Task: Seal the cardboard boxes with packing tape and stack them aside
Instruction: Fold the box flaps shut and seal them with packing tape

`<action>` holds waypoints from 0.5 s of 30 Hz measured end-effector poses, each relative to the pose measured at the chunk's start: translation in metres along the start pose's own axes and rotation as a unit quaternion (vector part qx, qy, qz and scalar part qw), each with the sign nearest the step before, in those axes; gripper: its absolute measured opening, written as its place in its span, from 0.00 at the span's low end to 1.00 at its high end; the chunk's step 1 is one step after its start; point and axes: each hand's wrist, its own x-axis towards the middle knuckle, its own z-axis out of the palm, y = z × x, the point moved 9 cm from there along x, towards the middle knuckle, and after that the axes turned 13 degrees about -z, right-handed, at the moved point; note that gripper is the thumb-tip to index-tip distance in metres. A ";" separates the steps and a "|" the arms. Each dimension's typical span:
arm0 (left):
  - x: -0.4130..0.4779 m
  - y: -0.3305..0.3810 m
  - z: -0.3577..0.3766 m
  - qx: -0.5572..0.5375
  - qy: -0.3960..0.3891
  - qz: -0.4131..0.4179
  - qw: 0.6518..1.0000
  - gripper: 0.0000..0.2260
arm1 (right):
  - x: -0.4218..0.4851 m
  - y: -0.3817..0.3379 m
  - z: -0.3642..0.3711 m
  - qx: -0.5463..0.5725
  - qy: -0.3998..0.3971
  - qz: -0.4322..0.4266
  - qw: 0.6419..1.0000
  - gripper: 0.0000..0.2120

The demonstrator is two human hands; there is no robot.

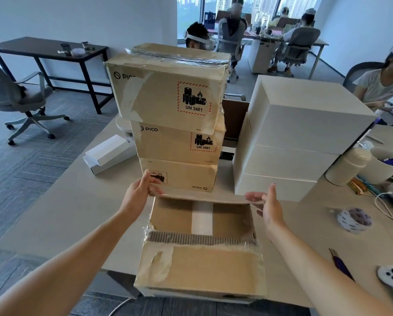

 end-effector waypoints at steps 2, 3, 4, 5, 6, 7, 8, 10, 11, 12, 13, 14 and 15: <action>-0.015 -0.015 0.002 0.068 -0.007 -0.005 0.998 0.24 | -0.014 0.011 -0.001 -0.010 -0.015 -0.005 1.000 0.37; -0.023 -0.022 0.004 0.102 -0.008 -0.006 0.995 0.21 | -0.021 0.016 0.000 -0.018 -0.025 -0.009 0.999 0.36; -0.031 -0.027 0.008 0.135 -0.014 0.003 0.991 0.17 | -0.027 0.019 0.003 -0.035 -0.037 -0.021 0.998 0.35; -0.040 -0.031 0.013 0.180 -0.018 0.020 0.983 0.14 | -0.035 0.022 0.005 -0.074 -0.051 -0.041 0.995 0.35; -0.048 -0.034 0.018 0.239 -0.014 0.048 0.970 0.11 | -0.042 0.024 0.009 -0.138 -0.068 -0.069 0.986 0.36; -0.055 -0.035 0.022 0.314 0.003 0.094 0.945 0.12 | -0.050 0.025 0.013 -0.219 -0.085 -0.106 0.966 0.39; -0.063 -0.036 0.030 0.391 0.022 0.146 0.909 0.15 | -0.058 0.026 0.019 -0.305 -0.102 -0.147 0.936 0.40; -0.073 -0.047 0.049 0.514 0.036 0.203 0.833 0.23 | -0.077 0.023 0.035 -0.447 -0.129 -0.223 0.857 0.35; -0.076 -0.056 0.058 0.559 0.033 0.206 0.802 0.24 | -0.085 0.025 0.043 -0.498 -0.144 -0.244 0.819 0.32; -0.078 -0.063 0.065 0.594 0.027 0.204 0.778 0.25 | -0.092 0.029 0.050 -0.537 -0.160 -0.253 0.788 0.29; -0.079 -0.071 0.071 0.617 0.017 0.202 0.760 0.25 | -0.096 0.035 0.055 -0.559 -0.175 -0.255 0.769 0.28; -0.081 -0.076 0.076 0.632 0.012 0.208 0.746 0.24 | -0.098 0.040 0.058 -0.566 -0.188 -0.255 0.761 0.28; -0.082 -0.079 0.078 0.641 0.012 0.217 0.736 0.24 | -0.099 0.044 0.060 -0.563 -0.199 -0.253 0.761 0.28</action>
